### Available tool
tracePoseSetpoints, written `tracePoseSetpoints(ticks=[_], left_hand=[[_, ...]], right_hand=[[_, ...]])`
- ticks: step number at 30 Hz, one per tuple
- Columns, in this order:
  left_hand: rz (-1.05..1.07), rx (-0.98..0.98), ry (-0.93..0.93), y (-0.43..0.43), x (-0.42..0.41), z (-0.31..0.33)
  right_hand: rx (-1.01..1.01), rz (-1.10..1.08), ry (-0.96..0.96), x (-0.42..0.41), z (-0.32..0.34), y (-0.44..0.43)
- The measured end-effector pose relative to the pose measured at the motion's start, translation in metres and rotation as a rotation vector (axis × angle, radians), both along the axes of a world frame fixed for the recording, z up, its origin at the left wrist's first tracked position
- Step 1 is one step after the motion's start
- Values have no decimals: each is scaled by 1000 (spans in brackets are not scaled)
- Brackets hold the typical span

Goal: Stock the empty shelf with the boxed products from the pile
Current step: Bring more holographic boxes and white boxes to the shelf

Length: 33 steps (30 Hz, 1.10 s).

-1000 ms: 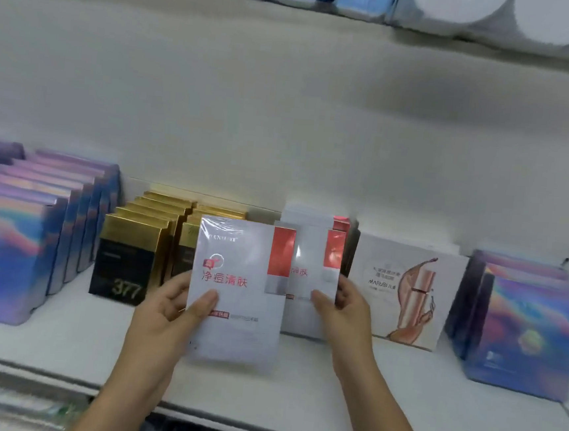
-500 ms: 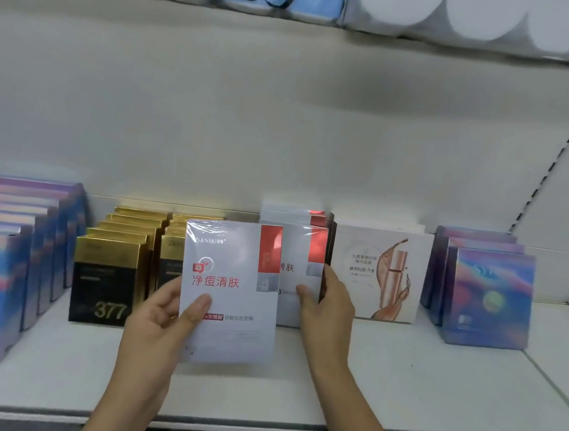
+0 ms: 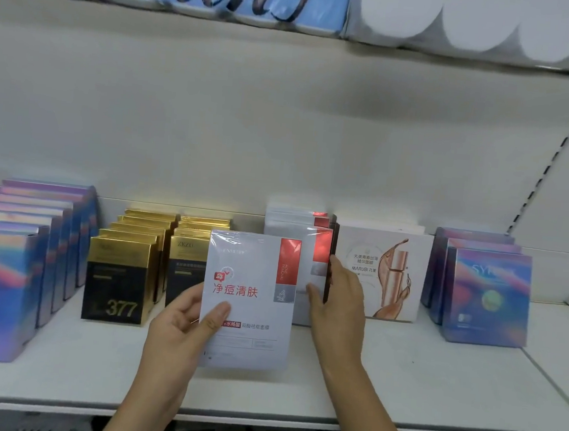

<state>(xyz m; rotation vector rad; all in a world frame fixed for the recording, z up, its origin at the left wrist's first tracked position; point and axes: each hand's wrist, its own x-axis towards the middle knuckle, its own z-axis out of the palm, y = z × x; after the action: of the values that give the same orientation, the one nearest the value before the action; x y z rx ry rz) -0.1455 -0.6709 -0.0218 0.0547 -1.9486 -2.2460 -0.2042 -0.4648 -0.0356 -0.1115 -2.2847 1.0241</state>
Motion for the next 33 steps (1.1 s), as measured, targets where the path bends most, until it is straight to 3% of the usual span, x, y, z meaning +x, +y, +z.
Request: tracePoseSetpoints(ticks=[2, 5, 6, 10, 18, 33], left_hand=[[-10, -5, -6, 5, -2, -2], [-30, 0, -9, 15, -7, -3], [-42, -3, -5, 20, -9, -4], [-55, -44, 1, 38, -21, -6], [104, -431, 47, 58, -51, -9], [198, -519, 31, 64, -69, -11]], right_hand=[[-145, 64, 41, 11, 5, 6], [-686, 317, -61, 34, 21, 14], [-762, 411, -114, 41, 25, 15], [-622, 409, -152, 46, 19, 18], [-436, 160, -87, 27, 5, 22], [-356, 88, -95, 7, 4, 16]])
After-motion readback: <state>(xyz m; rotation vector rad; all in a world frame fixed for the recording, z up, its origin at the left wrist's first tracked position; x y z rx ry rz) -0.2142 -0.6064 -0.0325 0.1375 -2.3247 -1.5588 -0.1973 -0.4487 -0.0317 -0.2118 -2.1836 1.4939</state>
